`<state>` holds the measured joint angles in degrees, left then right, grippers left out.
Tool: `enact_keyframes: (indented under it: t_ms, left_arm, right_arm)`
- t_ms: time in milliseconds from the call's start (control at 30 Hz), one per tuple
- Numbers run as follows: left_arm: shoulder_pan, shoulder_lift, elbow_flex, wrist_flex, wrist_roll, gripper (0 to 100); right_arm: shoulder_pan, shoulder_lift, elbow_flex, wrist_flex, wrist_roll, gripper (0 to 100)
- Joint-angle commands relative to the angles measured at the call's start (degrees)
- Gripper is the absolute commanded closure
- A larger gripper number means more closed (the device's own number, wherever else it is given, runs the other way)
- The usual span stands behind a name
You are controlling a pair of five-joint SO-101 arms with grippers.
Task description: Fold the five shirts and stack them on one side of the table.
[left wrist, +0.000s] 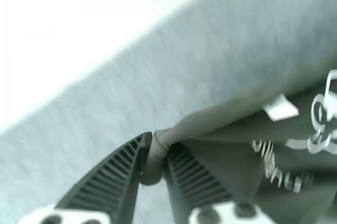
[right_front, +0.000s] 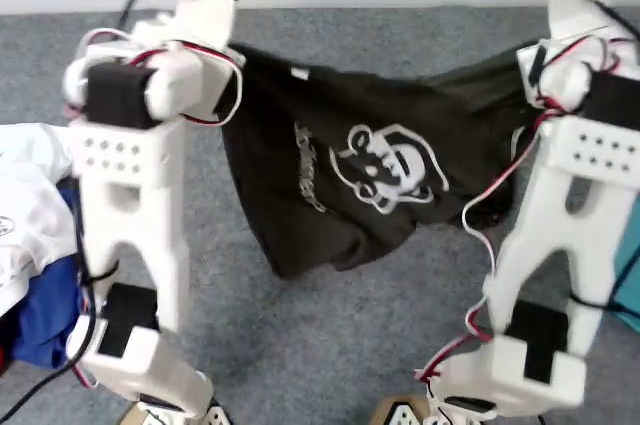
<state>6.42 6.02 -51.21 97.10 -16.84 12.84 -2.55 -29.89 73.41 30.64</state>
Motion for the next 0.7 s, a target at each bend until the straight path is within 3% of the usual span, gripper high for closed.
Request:
enact_keyframes:
  t_ms: [0,300,400,500,667]
  left_arm:
    - [-1.32,-5.63,-7.25,-3.16,0.09,100]
    - [-7.12,-11.43,-19.65,-3.69,-0.35,100]
    - [-8.09,-13.89,-20.53,-0.88,-5.27,100]
    - [-8.09,-16.53,-20.35,3.43,-9.76,100]
    - [-8.88,-23.74,-13.14,3.52,-10.20,100]
  right_arm:
    - [1.80,-9.19,-5.01,-2.07,1.49,98.7]
    - [14.90,-22.64,-5.01,-5.41,1.49,98.7]
    - [17.89,-26.59,-5.01,-5.41,1.93,98.7]
    - [18.42,-30.37,-5.01,-4.97,4.57,98.7]
    - [18.42,-35.56,-4.92,-4.97,5.63,98.6]
